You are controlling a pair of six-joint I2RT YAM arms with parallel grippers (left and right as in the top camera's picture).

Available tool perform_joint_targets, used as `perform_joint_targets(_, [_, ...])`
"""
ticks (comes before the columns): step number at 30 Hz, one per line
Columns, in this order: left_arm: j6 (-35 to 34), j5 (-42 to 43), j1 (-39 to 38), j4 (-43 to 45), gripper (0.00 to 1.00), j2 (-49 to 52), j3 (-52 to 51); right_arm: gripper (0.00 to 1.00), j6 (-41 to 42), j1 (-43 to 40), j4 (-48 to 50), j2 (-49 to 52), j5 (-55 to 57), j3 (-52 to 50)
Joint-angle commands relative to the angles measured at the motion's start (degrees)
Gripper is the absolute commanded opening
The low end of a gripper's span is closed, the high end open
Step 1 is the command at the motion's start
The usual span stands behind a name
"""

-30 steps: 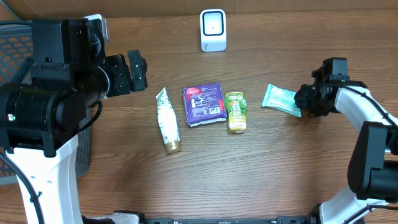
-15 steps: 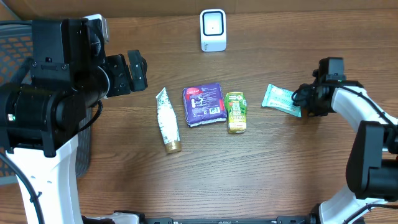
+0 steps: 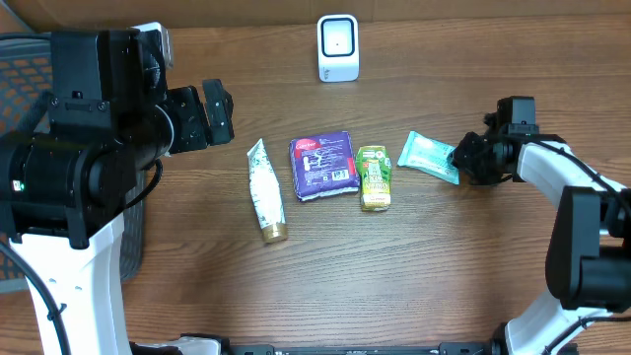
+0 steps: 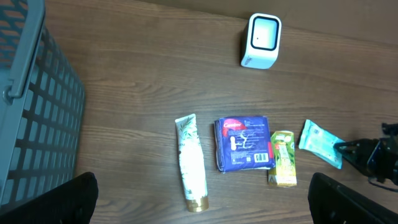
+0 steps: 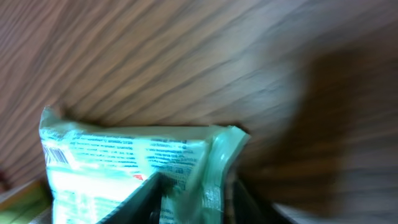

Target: Scan the item barcode

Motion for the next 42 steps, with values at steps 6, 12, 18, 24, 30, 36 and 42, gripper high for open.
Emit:
perform_joint_targets(6, [0.87,-0.52,0.24,0.04,1.0,0.42,0.46,0.04,-0.74,-0.61,0.92,5.7,-15.1,-2.93])
perform_joint_targets(12, [0.87,-0.52,0.24,0.04,1.0,0.42,0.46,0.04,-4.63,-0.66,-0.57,3.28,-20.76,-0.2])
perform_joint_targets(18, [0.87,-0.52,0.24,0.04,0.99,0.42,0.46,0.04,-8.44,-0.66,-6.49,-5.01,-21.07,2.73])
perform_joint_targets(24, [0.87,-0.52,0.24,0.04,1.0,0.42,0.46,0.04,-10.97,-0.63,-8.48,-12.09,-21.09,3.28])
perform_joint_targets(30, [0.87,-0.52,0.24,0.04,1.0,0.42,0.46,0.04,-14.53,-0.63,-8.13,-15.63,-21.53,4.02])
perform_joint_targets(36, [0.87,-0.52,0.24,0.04,1.0,0.42,0.46,0.04,-18.73,-0.52,-8.7,-20.15,-23.06,6.16])
perform_joint_targets(42, [0.87,-0.52,0.24,0.04,1.0,0.42,0.46,0.04,-18.51,0.98,-14.23,-25.38,-22.08,9.88])
